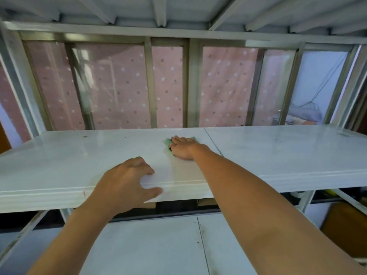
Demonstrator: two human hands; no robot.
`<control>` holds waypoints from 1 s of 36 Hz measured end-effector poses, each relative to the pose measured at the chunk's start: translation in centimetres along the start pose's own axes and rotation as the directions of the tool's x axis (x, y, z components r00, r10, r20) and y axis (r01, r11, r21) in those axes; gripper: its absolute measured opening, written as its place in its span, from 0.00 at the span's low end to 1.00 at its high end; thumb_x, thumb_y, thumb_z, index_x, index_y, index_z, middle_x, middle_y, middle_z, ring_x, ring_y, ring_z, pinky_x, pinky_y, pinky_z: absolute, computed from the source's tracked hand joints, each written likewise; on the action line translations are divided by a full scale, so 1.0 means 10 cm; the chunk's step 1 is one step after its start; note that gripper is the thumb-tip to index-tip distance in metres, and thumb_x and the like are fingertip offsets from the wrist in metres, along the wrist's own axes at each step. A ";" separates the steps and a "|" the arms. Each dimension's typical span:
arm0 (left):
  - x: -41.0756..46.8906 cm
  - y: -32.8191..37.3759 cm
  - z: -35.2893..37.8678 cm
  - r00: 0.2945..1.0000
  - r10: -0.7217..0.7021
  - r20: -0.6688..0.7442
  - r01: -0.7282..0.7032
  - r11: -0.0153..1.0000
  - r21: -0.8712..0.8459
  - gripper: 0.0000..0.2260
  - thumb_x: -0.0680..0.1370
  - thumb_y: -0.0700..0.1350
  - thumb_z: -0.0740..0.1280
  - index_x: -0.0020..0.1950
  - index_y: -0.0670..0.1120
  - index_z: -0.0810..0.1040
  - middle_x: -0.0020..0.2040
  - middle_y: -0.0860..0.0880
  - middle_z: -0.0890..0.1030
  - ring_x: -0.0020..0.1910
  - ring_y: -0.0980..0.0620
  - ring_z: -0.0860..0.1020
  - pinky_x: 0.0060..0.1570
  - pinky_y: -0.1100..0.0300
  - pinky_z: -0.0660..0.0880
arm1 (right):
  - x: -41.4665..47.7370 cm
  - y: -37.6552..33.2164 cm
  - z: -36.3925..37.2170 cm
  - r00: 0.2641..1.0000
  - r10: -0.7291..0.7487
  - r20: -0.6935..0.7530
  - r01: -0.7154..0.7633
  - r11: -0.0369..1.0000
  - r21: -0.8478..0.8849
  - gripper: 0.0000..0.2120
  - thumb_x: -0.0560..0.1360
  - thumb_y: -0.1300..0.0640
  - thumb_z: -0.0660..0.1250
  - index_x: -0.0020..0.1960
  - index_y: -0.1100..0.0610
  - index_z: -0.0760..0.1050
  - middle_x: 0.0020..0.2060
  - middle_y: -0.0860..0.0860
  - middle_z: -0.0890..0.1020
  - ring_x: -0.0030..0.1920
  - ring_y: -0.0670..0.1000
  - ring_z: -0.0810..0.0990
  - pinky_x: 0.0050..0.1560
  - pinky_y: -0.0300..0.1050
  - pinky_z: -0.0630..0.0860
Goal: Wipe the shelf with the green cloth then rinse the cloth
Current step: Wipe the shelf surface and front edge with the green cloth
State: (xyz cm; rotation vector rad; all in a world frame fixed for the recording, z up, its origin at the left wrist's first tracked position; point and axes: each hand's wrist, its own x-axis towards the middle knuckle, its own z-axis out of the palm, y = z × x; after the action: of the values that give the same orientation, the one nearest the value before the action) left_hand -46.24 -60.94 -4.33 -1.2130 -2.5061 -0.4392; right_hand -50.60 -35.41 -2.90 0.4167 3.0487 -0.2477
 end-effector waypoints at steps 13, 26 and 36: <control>0.55 1.37 0.44 0.989 0.150 -0.005 -0.149 0.984 -0.092 0.22 0.73 0.65 0.68 0.63 0.57 0.79 0.64 0.60 0.75 0.61 0.57 0.73 0.57 0.58 0.73 | -0.35 0.96 -0.08 0.999 0.044 -0.010 -0.044 0.999 -0.025 0.29 0.84 0.47 0.42 0.83 0.54 0.45 0.83 0.50 0.46 0.82 0.54 0.47 0.80 0.56 0.43; 0.81 1.62 0.81 0.988 0.148 -0.035 -0.152 0.969 -0.197 0.35 0.61 0.83 0.53 0.56 0.64 0.80 0.55 0.69 0.74 0.55 0.65 0.72 0.49 0.67 0.67 | -0.73 2.27 -0.16 0.981 0.183 -0.064 -0.185 0.983 -0.018 0.34 0.79 0.42 0.40 0.83 0.53 0.48 0.83 0.51 0.50 0.81 0.55 0.51 0.79 0.61 0.47; 0.93 2.01 0.83 0.993 0.116 -0.019 -0.118 0.983 -0.141 0.27 0.64 0.73 0.70 0.56 0.60 0.78 0.52 0.65 0.74 0.55 0.61 0.72 0.50 0.60 0.72 | -0.95 2.87 -0.27 0.983 0.173 -0.058 -0.174 0.984 -0.022 0.31 0.83 0.47 0.43 0.83 0.54 0.46 0.83 0.51 0.49 0.82 0.55 0.50 0.80 0.59 0.46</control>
State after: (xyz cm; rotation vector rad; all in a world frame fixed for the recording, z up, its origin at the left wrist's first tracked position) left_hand -36.98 -39.19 -5.32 -1.3986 -2.4130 -0.6013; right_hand -33.75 -10.12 -3.82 0.6948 3.0407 -0.1884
